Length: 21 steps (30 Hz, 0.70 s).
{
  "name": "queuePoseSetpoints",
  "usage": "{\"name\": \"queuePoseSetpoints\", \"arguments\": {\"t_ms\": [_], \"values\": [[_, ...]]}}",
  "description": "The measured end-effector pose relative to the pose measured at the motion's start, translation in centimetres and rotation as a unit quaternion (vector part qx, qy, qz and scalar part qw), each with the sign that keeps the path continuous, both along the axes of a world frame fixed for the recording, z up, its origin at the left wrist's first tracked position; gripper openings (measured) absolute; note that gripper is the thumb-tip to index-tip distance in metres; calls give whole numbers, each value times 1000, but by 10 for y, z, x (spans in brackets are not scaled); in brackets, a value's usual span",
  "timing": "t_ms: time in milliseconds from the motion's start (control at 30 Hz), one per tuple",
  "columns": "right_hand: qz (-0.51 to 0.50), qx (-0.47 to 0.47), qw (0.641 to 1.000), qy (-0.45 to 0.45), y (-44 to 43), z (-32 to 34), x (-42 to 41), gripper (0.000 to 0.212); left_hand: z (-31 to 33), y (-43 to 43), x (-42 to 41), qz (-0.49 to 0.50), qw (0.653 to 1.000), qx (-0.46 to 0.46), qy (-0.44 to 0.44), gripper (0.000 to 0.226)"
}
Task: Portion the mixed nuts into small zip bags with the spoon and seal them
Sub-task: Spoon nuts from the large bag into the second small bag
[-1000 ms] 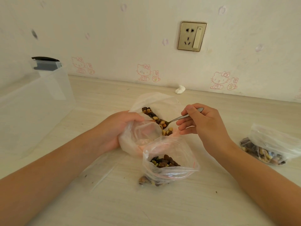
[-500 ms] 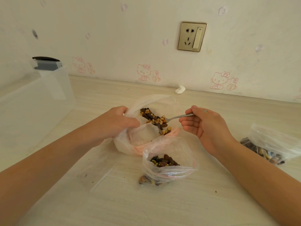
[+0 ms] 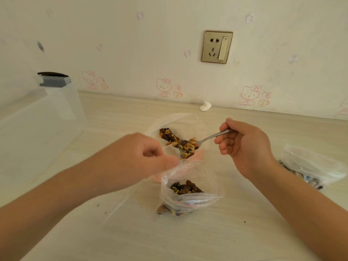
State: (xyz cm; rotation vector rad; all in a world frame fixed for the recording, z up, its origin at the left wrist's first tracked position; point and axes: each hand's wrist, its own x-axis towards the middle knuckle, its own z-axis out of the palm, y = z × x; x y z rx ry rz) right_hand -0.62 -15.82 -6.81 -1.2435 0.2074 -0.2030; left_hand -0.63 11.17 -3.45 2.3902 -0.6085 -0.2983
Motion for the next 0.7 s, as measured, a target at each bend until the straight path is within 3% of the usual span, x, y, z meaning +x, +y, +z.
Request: {"name": "queuePoseSetpoints", "arguments": {"t_ms": [133,267,500,700], "values": [[11,4,1000,-23,0,6,-5,38,-12,-7,-4,-33,998,45,40,58],[46,-22,997,-65,5,8,-10,48,-16,-7,1,-34,997,51,37,31],[132,-194,936,-264,9,11,-29,36,-17,-6,3,-38,997,54,34,24],[98,-199,937,-272,5,11,-26,36,-14,-6,4,-45,997,49,29,25]]}}
